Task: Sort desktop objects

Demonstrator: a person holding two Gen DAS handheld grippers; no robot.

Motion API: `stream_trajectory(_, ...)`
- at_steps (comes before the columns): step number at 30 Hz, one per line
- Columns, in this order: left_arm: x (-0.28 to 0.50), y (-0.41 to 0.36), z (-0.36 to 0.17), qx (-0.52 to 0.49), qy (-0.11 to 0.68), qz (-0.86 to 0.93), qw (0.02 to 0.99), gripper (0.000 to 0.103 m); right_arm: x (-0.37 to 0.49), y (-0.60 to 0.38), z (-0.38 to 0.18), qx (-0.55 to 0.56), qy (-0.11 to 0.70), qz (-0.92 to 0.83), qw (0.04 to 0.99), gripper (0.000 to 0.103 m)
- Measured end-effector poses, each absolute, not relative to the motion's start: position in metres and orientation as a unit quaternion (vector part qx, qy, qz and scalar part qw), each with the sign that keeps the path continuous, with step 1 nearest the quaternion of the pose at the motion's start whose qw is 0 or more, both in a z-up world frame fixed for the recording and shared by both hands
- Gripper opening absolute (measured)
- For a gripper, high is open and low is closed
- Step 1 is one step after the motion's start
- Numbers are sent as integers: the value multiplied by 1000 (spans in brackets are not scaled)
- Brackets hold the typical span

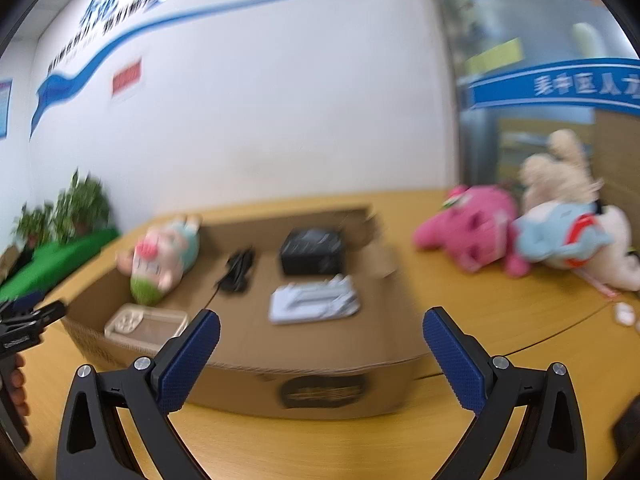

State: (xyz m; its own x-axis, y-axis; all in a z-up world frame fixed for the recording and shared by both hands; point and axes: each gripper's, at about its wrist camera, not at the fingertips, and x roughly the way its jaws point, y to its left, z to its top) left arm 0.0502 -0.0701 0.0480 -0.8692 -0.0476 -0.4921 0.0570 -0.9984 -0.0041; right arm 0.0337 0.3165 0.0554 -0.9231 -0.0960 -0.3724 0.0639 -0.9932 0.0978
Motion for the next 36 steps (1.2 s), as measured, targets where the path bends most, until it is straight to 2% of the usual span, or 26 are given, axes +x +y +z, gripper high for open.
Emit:
stream_trajectory(3, 46, -116, 38, 298, 32, -951, 76, 90, 24, 361, 47, 247, -46, -968, -19, 103)
stream_trajectory(9, 33, -181, -10, 413, 75, -899, 124, 90, -1, 430, -11, 385, -57, -914, -114, 103)
stream_trajectory(11, 28, -190, -27, 438, 93, -887, 113, 90, -7, 447, -25, 417, -75, -896, -131, 103)
stream_trajectory(17, 13, -194, -54, 468, 76, -872, 117, 90, -26, 479, -50, 475, -114, -860, -146, 103)
stream_trajectory(25, -6, -195, -55, 442, 48, -891, 91, 91, -29, 507, -50, 453, -120, -857, -215, 103)
stream_trajectory(27, -13, -199, -58, 451, 53, -885, 99, 103, -28, 516, -49, 450, -131, -851, -236, 103)
stream_trajectory(30, -16, -202, -59, 448, 56, -886, 105, 103, -29, 525, -50, 445, -142, -845, -260, 103)
stream_trajectory(36, -14, -203, -60, 449, 56, -886, 106, 103, -34, 527, -51, 439, -131, -855, -243, 103)
